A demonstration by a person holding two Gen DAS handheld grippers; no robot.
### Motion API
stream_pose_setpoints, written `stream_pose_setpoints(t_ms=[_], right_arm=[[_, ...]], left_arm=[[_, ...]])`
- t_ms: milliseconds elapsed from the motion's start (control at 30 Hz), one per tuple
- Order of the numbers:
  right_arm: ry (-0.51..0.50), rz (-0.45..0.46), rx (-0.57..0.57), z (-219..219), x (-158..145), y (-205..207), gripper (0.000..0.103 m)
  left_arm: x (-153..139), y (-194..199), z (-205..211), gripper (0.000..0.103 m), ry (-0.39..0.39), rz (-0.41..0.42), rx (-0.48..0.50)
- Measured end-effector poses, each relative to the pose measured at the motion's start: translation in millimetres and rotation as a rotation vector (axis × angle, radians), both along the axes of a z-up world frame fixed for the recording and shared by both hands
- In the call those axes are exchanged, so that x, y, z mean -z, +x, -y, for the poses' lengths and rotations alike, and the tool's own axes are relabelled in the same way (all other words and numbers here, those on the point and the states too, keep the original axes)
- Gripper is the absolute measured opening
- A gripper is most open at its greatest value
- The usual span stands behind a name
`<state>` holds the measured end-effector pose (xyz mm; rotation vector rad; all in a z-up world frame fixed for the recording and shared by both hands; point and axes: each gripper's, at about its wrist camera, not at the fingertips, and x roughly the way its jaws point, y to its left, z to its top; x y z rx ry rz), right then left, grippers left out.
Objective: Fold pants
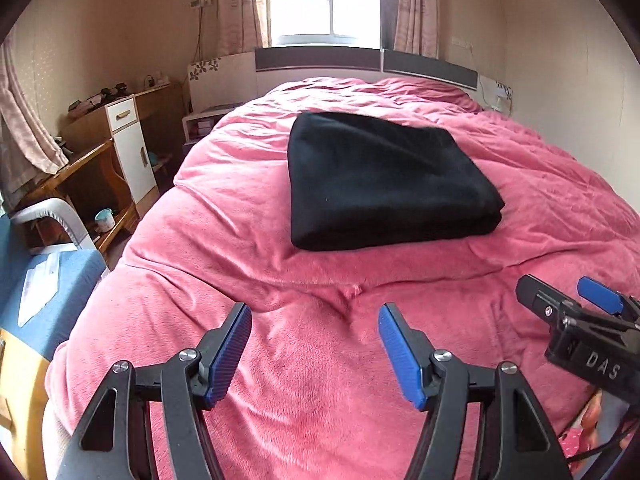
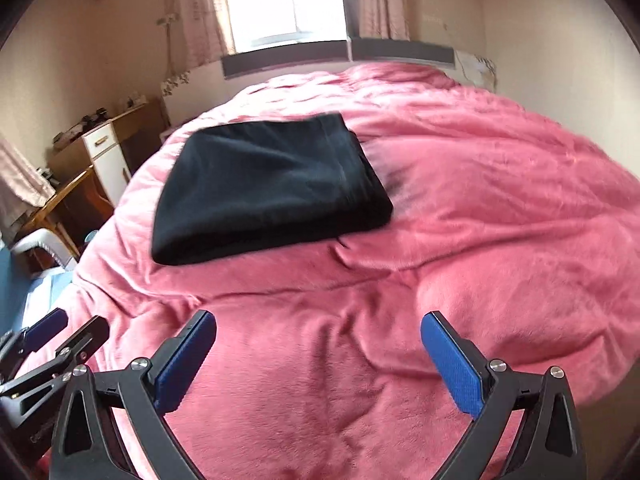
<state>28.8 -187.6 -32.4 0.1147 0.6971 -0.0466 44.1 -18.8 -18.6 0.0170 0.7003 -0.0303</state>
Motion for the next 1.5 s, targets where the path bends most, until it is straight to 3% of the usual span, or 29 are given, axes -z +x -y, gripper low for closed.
stream_pose_setpoints(t_ms=[167, 367, 1500], right_arm=[[-0.067, 0.06, -0.022, -13.4, -17.6, -6.1, 0.103], [-0.044, 0.071, -0.042, -17.6, -24.2, -8.4, 0.103], [-0.005, 0.038, -0.047, -18.7, -19.9, -8.5, 0.103]], left_arm=[[-15.9, -14.3, -5.6, 0.067, -0.023, 0.024, -0.021], [-23.2, -17.3, -14.1, 0.067, -0.049, 0.018, -0.044], [-18.5, -19.8, -26.9, 0.067, -0.069, -0.025, -0.086]])
